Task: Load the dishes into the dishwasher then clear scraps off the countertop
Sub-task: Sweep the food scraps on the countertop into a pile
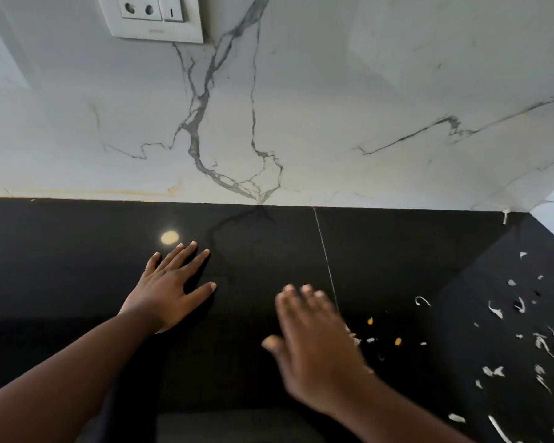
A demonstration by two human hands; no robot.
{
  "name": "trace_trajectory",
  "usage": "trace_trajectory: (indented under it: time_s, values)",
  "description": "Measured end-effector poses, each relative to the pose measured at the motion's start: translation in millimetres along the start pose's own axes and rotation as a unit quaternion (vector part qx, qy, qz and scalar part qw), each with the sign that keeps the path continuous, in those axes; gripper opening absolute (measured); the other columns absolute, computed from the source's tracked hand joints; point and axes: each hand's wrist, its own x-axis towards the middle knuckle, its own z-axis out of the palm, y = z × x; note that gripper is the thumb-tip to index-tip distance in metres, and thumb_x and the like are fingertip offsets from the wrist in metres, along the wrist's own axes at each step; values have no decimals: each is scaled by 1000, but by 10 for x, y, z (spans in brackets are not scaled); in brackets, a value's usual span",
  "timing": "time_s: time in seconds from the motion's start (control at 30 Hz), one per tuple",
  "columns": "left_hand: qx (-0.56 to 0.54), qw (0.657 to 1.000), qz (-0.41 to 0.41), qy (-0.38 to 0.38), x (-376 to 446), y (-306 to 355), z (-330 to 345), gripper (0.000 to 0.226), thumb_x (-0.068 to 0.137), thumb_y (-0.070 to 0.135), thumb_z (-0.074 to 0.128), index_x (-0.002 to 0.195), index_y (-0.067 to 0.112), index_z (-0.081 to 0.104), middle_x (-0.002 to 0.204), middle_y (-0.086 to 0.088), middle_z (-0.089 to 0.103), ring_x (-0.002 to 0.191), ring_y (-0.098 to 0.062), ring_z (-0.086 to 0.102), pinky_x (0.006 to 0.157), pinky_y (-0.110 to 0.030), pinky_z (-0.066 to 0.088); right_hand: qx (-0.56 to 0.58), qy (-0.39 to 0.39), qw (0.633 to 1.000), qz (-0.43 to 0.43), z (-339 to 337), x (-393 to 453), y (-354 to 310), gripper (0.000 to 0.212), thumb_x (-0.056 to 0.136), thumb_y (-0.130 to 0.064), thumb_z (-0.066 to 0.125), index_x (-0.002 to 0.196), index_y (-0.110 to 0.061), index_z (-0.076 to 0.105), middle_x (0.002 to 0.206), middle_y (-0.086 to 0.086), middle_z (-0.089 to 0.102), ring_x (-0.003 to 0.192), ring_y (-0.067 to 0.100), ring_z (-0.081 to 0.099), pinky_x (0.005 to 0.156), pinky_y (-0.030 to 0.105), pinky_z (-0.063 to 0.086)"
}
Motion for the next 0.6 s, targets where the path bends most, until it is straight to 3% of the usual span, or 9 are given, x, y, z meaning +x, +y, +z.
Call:
trace_trajectory:
  time_s: [0.1, 0.17, 0.23, 0.43, 0.6]
  values:
    - [-7, 1000, 1, 14, -6, -11, 14, 88, 70, 80, 10, 151, 43, 11, 160, 13, -1, 145, -2, -11, 120, -35, -7, 33, -54, 998, 0, 165, 56, -732, 72, 87, -53, 33, 136, -4, 50, 145, 13, 47, 133, 32, 45, 113, 48, 25]
    - [-10, 1000, 5, 16, -6, -14, 22, 85, 75, 80, 15, 151, 41, 12, 160, 13, 0, 145, -3, -11, 120, -36, -6, 62, -83, 995, -4, 181, 188, -996, 71, 97, -47, 29, 150, 0, 20, 160, 16, 14, 148, 32, 11, 119, 44, 0]
    - [-9, 1000, 7, 20, 16, -28, 36, 76, 86, 74, 24, 152, 39, 12, 161, 10, 2, 146, -4, -10, 120, -38, -5, 76, -128, 989, 23, 174, 286, -1033, 74, 100, -50, 24, 152, -4, -4, 160, 13, -12, 147, 29, -17, 116, 42, -18]
    - [2, 999, 12, 32, 14, -26, 49, 67, 95, 62, 29, 153, 35, 11, 162, 7, 3, 148, -10, -7, 120, -40, -5, 2, -139, 983, 123, 181, 342, -835, 90, 91, -71, 7, 151, -7, -12, 159, 11, -18, 144, 28, -27, 113, 46, -23]
    - [-3, 999, 16, 34, -21, 20, 11, 67, 95, 61, 27, 154, 33, 12, 162, 5, 3, 148, -12, -6, 119, -40, -5, -36, -122, 963, 237, 141, 261, -533, 101, 76, -75, -15, 151, -6, -11, 160, 12, -14, 144, 28, -26, 110, 50, -26]
